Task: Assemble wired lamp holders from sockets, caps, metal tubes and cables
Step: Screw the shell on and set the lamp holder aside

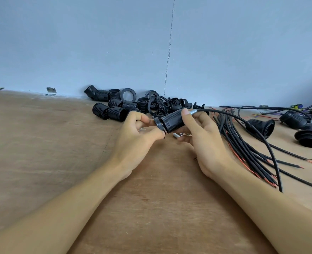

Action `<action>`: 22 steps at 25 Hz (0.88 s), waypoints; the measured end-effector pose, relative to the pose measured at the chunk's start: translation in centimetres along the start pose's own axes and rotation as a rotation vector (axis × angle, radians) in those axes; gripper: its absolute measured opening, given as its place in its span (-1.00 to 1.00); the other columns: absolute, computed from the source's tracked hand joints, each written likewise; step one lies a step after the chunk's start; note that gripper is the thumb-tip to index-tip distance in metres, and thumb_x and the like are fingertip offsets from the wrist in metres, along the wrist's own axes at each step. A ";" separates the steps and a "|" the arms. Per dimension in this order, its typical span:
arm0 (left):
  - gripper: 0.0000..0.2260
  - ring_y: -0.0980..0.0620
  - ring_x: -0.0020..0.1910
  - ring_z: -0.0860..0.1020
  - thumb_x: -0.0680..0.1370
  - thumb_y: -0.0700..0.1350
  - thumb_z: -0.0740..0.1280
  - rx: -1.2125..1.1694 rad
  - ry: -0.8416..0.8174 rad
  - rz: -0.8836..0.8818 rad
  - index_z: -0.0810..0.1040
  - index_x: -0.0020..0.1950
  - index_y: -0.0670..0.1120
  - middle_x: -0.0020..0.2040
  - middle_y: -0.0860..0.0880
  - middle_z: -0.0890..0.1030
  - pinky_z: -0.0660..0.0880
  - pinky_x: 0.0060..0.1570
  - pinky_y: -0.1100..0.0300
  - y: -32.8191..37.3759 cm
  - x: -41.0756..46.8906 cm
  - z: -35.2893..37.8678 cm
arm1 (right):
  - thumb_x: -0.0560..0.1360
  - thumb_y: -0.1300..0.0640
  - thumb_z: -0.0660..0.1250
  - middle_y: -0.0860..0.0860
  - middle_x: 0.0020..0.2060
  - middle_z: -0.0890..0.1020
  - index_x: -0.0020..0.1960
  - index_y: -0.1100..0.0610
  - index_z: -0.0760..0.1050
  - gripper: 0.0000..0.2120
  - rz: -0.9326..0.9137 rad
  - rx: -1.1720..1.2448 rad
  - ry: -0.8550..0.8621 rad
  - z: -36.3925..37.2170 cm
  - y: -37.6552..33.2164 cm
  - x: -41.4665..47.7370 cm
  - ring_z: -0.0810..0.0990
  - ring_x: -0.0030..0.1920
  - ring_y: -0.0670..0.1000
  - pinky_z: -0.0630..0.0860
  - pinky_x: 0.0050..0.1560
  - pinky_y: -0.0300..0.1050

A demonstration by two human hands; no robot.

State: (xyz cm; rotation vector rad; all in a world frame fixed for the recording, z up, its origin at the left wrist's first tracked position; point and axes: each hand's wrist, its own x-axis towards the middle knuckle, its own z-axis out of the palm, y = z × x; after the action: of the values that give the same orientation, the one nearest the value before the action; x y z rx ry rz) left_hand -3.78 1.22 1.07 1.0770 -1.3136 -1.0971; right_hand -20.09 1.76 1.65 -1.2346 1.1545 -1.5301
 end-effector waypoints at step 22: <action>-0.46 0.12 0.20 0.65 0.41 -0.31 0.53 0.075 -0.106 0.251 0.52 0.30 0.09 0.24 0.22 0.64 0.60 0.21 -0.02 -0.8 -1.3 0.3 | 0.54 -0.02 0.42 0.21 -0.14 0.70 0.14 0.26 0.42 -0.62 0.118 0.166 -0.086 -0.6 -0.7 -0.1 0.68 -0.27 0.11 0.63 -0.21 -0.08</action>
State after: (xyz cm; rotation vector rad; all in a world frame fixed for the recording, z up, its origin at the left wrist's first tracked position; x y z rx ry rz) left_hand -3.99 2.35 0.06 0.8893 -1.5390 -0.9331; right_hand -20.70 2.09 2.21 -1.0913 1.0059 -1.4401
